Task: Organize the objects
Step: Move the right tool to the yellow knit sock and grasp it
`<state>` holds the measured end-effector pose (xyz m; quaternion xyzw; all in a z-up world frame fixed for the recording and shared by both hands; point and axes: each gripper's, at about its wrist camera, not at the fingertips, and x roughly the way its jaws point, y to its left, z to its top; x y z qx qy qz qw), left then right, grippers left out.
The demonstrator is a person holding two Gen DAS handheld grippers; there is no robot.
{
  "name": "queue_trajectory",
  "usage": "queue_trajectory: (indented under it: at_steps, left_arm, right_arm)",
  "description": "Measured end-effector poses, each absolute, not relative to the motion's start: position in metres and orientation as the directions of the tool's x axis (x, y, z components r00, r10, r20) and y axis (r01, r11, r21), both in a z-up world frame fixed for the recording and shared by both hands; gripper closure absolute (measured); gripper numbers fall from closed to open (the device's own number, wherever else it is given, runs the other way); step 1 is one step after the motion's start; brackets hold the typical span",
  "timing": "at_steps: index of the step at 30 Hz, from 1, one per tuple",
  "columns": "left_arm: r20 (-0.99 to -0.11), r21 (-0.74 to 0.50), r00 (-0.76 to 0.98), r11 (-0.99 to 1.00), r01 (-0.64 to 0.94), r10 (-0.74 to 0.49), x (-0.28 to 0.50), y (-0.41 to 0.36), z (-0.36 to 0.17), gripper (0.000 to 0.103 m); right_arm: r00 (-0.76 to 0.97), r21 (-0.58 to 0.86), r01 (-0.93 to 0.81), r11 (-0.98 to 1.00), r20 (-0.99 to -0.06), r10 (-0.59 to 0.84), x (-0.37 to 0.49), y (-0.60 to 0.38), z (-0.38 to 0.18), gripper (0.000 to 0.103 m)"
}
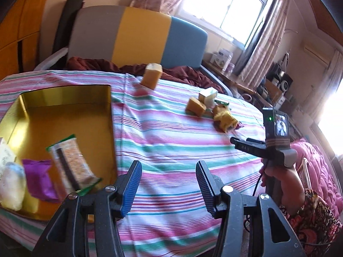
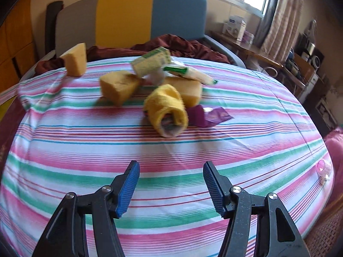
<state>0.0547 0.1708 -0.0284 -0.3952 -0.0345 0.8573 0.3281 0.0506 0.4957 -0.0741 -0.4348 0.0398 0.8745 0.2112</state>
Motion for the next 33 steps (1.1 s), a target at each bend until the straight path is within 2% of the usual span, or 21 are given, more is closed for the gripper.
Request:
queue_trajectory:
  at_steps: [10, 13, 20, 30, 33]
  left_arm:
    - [-0.709, -0.29, -0.402, -0.759, -0.582, 0.579, 0.056, 0.214, -0.044, 0.05]
    - [-0.721, -0.288, -0.388, -0.758, -0.585, 0.574, 0.057, 0.221, -0.048, 0.05]
    - [-0.745, -0.275, -0.367, -0.759, -0.59, 0.556, 0.058, 0.232, -0.056, 0.05]
    - [-0.761, -0.262, -0.354, -0.757, -0.598, 0.543, 0.055, 0.247, -0.061, 0.05]
    - [-0.762, -0.257, -0.351, -0.753, -0.606, 0.543, 0.054, 0.254, -0.061, 0.05]
  right_arm:
    - [-0.55, -0.082, -0.479, -0.874, -0.748, 0.372, 0.041, 0.532, -0.078, 0.038]
    - [-0.566, -0.097, -0.477, -0.874, -0.726, 0.39, 0.033, 0.536, -0.075, 0.034]
    - [-0.633, -0.097, -0.414, -0.905, -0.684, 0.363, 0.004, 0.538, -0.071, 0.027]
    - [-0.647, -0.123, -0.306, -0.944, -0.7, 0.301, -0.025, 0.532, -0.083, 0.027]
    - [-0.631, -0.109, -0.269, -0.957, -0.731, 0.261, -0.032, 0.531, -0.091, 0.052]
